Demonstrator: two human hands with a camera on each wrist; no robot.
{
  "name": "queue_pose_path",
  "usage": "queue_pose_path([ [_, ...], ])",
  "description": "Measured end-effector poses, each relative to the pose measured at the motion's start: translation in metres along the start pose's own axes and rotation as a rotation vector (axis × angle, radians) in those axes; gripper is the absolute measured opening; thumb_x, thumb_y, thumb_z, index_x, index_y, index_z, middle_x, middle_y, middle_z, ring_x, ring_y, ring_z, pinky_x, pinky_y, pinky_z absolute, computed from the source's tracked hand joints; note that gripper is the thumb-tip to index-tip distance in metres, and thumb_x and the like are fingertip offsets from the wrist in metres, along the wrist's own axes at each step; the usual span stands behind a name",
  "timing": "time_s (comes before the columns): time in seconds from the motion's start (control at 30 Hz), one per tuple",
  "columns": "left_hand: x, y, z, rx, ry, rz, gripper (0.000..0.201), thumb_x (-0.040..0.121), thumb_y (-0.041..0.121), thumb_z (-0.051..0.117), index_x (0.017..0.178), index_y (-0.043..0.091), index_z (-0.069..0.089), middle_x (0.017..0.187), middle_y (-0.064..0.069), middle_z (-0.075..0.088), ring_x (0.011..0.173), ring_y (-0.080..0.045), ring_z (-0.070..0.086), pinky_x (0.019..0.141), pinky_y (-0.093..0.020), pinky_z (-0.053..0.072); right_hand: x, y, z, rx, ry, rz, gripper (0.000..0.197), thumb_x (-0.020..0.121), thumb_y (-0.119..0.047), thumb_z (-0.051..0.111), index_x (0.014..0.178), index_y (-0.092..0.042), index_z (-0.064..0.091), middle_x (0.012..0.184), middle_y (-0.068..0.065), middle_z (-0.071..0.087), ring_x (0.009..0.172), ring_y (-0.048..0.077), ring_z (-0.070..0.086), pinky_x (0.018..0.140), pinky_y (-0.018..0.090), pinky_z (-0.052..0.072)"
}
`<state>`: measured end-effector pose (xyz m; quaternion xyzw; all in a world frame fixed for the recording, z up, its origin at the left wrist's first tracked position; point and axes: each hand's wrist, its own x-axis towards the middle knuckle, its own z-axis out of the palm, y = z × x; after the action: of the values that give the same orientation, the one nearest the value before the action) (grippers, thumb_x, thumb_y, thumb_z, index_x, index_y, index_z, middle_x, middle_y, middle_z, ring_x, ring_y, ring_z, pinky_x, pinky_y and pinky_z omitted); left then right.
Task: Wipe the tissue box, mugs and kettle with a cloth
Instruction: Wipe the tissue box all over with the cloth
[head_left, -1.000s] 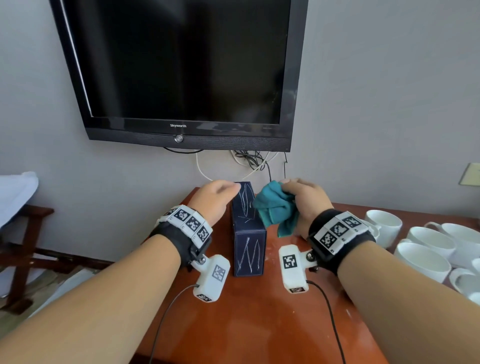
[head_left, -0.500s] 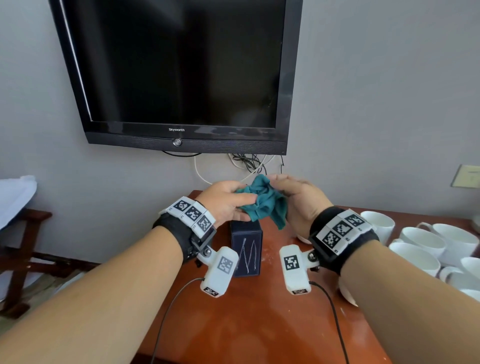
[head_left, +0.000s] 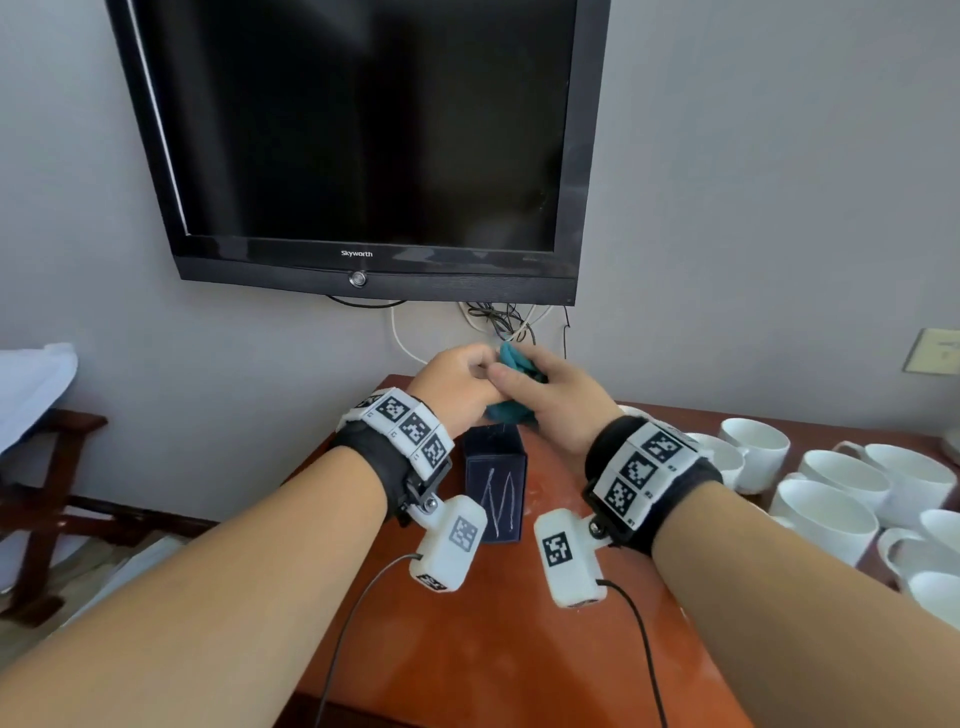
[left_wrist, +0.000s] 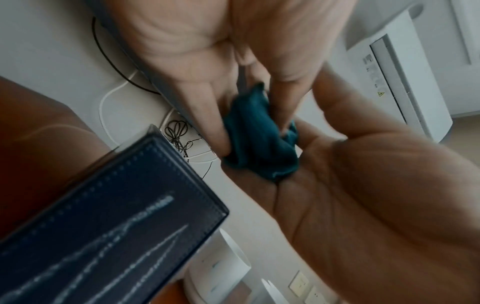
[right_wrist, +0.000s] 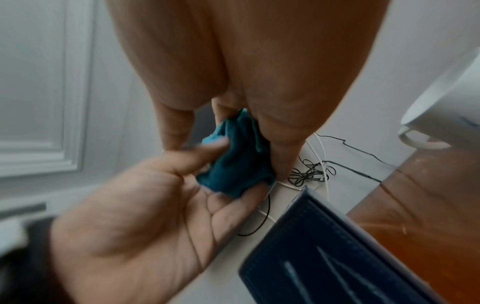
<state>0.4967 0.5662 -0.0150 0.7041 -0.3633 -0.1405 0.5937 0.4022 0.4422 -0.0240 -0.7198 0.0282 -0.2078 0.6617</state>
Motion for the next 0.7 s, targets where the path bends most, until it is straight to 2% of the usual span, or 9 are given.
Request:
queue_pose_path([
  [0.1,-0.003,-0.006,-0.01,0.042,-0.075,-0.015,0.007,0.09,0.015,0.077,0.094,0.012,0.072,0.109,-0.02,0.075,0.109,-0.032,0.072,0.1,-0.047,0.058,0.004,0.006,-0.003,-0.126,0.076,-0.014,0.035,0.075,-0.049,0.083,0.102,-0.027,0.077,0.102,0.01,0.078,0.101,0.033,0.074,0.098,0.059,0.056],
  [0.2,-0.008,-0.024,-0.019,0.123,0.031,-0.03,0.014,0.095,0.033,0.073,0.094,0.021,0.08,0.102,-0.001,0.079,0.106,-0.021,0.072,0.099,-0.039,0.056,0.01,0.01,-0.01,-0.135,0.135,0.002,0.004,0.085,-0.019,0.078,0.086,-0.023,0.077,0.09,0.011,0.077,0.089,0.032,0.073,0.096,0.063,0.055],
  [0.27,-0.011,-0.036,-0.021,0.12,0.113,-0.073,0.024,0.096,0.047,0.067,0.093,0.028,0.08,0.096,0.009,0.079,0.102,-0.016,0.072,0.101,-0.043,0.055,0.013,0.011,-0.014,-0.226,0.172,-0.005,0.014,0.088,-0.009,0.075,0.09,-0.023,0.075,0.092,0.011,0.076,0.089,0.032,0.073,0.094,0.058,0.057],
  [0.33,-0.007,-0.049,-0.02,0.15,0.189,-0.106,0.034,0.09,0.059,0.063,0.094,0.029,0.077,0.092,0.011,0.076,0.095,-0.017,0.07,0.1,-0.049,0.056,0.015,0.008,-0.016,-0.323,0.209,-0.027,0.022,0.085,-0.009,0.076,0.096,-0.026,0.069,0.096,0.007,0.075,0.09,0.029,0.073,0.089,0.048,0.061],
  [0.4,-0.004,-0.054,-0.015,0.195,0.232,-0.136,0.031,0.094,0.052,0.062,0.094,0.022,0.069,0.092,0.005,0.071,0.089,-0.02,0.066,0.096,-0.046,0.057,0.015,0.005,-0.019,-0.42,0.219,-0.037,0.025,0.084,-0.006,0.077,0.094,-0.025,0.063,0.093,0.004,0.071,0.083,0.025,0.07,0.079,0.039,0.061],
  [0.47,-0.002,-0.06,-0.009,0.252,0.238,-0.165,0.024,0.102,0.039,0.059,0.091,0.019,0.061,0.083,0.001,0.061,0.078,-0.02,0.058,0.078,-0.033,0.05,0.01,0.002,-0.018,-0.541,0.138,0.003,0.023,0.085,-0.002,0.076,0.088,-0.022,0.064,0.087,0.005,0.071,0.076,0.023,0.068,0.07,0.036,0.06],
  [0.57,0.01,-0.073,0.0,0.328,0.237,-0.206,0.03,0.103,0.038,0.055,0.082,0.017,0.053,0.067,0.001,0.047,0.061,-0.02,0.046,0.055,-0.032,0.031,0.004,0.004,-0.014,-0.776,0.01,0.065,0.02,0.084,-0.007,0.075,0.086,-0.026,0.069,0.09,0.007,0.074,0.076,0.022,0.068,0.073,0.035,0.06],
  [0.63,0.016,-0.08,0.004,0.329,0.228,-0.226,0.037,0.105,0.037,0.053,0.074,0.015,0.048,0.062,0.001,0.044,0.056,-0.02,0.043,0.052,-0.033,0.027,0.001,0.006,-0.013,-0.789,-0.01,0.071,0.014,0.085,-0.014,0.077,0.09,-0.026,0.072,0.091,0.004,0.074,0.08,0.019,0.066,0.077,0.033,0.057],
  [0.7,0.018,-0.082,0.006,0.324,0.228,-0.231,0.039,0.105,0.042,0.051,0.077,0.015,0.05,0.063,0.002,0.048,0.057,-0.019,0.046,0.052,-0.032,0.028,-0.002,0.008,-0.014,-0.708,-0.041,0.098,0.007,0.087,-0.028,0.078,0.093,-0.025,0.075,0.091,0.0,0.075,0.083,0.016,0.068,0.081,0.033,0.056],
])
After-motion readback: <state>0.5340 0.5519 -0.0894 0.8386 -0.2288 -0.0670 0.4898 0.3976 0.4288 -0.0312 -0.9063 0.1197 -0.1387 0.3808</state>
